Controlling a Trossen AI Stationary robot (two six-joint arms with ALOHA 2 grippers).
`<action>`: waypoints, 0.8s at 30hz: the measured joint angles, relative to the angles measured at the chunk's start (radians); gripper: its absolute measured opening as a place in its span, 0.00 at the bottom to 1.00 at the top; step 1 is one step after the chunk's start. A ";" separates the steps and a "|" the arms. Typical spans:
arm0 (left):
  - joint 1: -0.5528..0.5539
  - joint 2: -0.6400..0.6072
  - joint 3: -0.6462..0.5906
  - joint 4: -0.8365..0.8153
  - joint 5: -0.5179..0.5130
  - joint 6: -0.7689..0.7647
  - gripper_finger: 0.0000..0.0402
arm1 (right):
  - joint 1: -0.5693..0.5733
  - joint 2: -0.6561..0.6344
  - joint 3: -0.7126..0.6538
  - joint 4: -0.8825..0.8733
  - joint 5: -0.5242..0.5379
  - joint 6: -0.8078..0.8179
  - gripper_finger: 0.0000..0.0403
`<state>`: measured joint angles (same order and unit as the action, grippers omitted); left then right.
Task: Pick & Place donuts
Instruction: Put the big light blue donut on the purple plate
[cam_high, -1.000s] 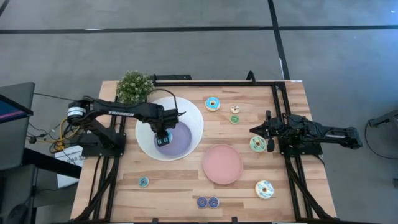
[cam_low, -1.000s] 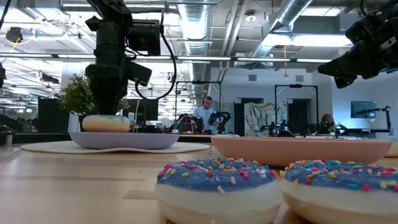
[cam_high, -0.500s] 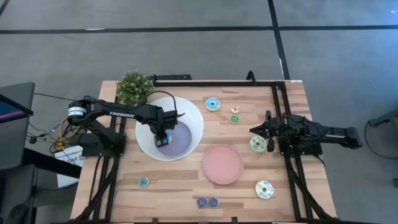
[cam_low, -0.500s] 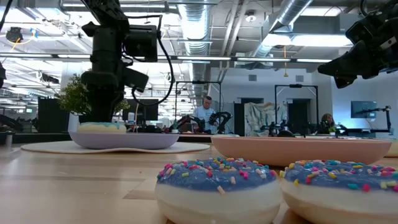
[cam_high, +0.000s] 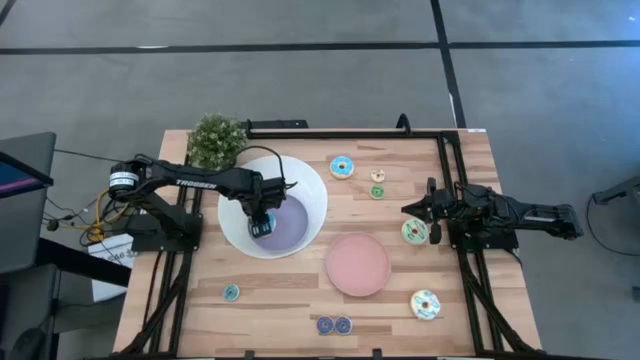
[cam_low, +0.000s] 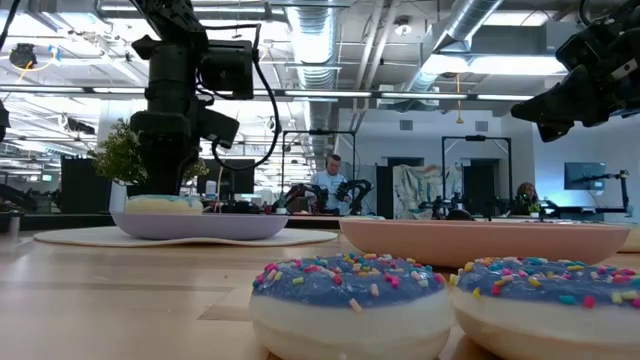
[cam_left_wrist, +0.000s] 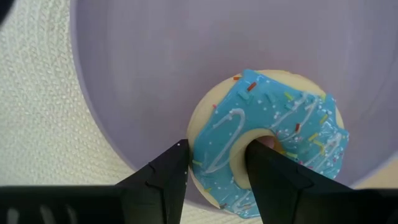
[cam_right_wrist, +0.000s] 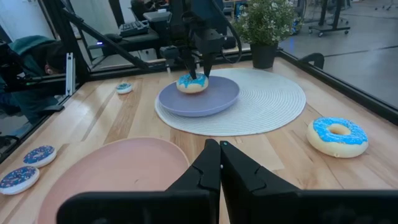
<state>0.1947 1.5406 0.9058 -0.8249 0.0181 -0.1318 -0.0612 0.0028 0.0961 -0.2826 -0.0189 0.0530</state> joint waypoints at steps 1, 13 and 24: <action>0.000 0.000 0.000 0.000 0.000 0.000 0.37 | 0.000 0.000 0.000 0.000 0.000 0.000 0.00; 0.000 0.000 0.000 -0.020 0.003 0.002 0.37 | 0.000 0.000 0.000 0.000 0.000 0.000 0.00; 0.000 0.000 0.000 -0.020 0.003 0.004 0.37 | 0.000 0.000 0.000 0.000 0.000 0.000 0.00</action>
<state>0.1947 1.5402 0.9058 -0.8448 0.0208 -0.1280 -0.0615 0.0027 0.0961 -0.2829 -0.0189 0.0531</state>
